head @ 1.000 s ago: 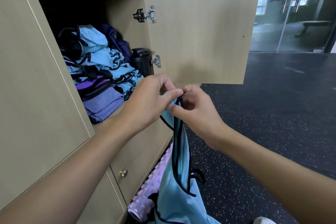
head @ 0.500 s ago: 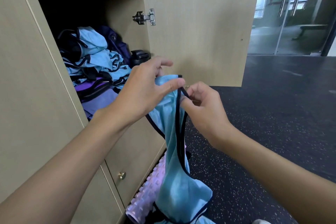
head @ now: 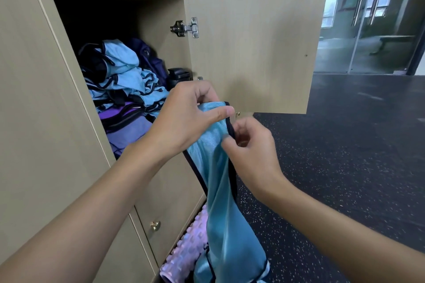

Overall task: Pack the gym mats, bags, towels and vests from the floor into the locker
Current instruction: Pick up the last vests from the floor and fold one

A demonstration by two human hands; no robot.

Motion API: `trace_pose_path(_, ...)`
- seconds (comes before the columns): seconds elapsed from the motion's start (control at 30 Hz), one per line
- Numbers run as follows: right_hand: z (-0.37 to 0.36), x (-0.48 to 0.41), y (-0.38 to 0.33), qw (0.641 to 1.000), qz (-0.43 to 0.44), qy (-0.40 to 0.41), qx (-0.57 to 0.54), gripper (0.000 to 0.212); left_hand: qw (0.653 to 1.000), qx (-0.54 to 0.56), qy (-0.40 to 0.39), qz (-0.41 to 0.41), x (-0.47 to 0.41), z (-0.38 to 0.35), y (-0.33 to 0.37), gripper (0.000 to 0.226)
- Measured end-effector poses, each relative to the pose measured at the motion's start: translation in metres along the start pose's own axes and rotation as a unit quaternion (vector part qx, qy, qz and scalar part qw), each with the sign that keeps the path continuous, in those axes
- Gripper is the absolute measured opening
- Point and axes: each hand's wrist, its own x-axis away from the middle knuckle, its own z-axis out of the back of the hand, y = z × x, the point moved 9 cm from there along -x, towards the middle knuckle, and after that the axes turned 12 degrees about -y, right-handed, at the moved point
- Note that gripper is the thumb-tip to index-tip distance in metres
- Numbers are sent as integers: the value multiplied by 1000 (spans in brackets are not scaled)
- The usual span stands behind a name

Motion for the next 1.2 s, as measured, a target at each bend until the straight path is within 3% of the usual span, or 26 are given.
trace_pose_path(0.1, 4, -3, -1, 1000, 0, -20, -6, 14, 999, -14, -28, 23, 0, 2, -3, 19)
trace_pose_path(0.23, 0, -3, -3, 998, 9, -63, 18, 15, 984, -117, -118, 61, 2, -2, -10, 27)
trace_pose_path(0.33, -9, -2, 4, 994, -16, -105, 39, 14, 994, -83, -55, 53, 2, 8, -10, 40)
trace_pose_path(0.47, -25, 5, 25, 971, -77, -206, 96, 22, 990, -100, 84, 59, 4, 40, -13, 37)
trace_pose_path(0.53, -24, 8, 29, 960, -84, -214, 157, 13, 983, -71, 151, 76, 7, 60, -23, 36)
trace_pose_path(0.6, -19, 7, 29, 952, -78, -206, 212, 18, 979, -58, 175, 90, 9, 69, -28, 31)
trace_pose_path(0.67, -16, 6, 26, 949, -63, -203, 232, 26, 986, -49, 126, 93, 11, 60, -24, 19)
trace_pose_path(0.77, -14, 4, 18, 949, -33, -214, 228, 33, 993, -58, -61, 77, 12, 15, -17, 41)
trace_pose_path(0.87, -13, 3, 14, 943, -6, -235, 236, 31, 967, -87, -227, 81, 24, -37, -26, 55)
trace_pose_path(0.97, -12, 5, 16, 937, -7, -261, 232, 30, 937, -45, -339, 72, 40, -73, -35, 25)
trace_pose_path(1.03, -12, 6, 19, 934, -14, -277, 225, 28, 938, -40, -334, 87, 43, -73, -44, 13)
trace_pose_path(1.13, -9, 4, 28, 934, -42, -293, 199, 10, 950, -48, -285, 117, 40, -57, -56, 32)
trace_pose_path(1.2, -2, 2, 32, 935, -57, -294, 192, 5, 958, -111, -231, 126, 34, -37, -66, 34)
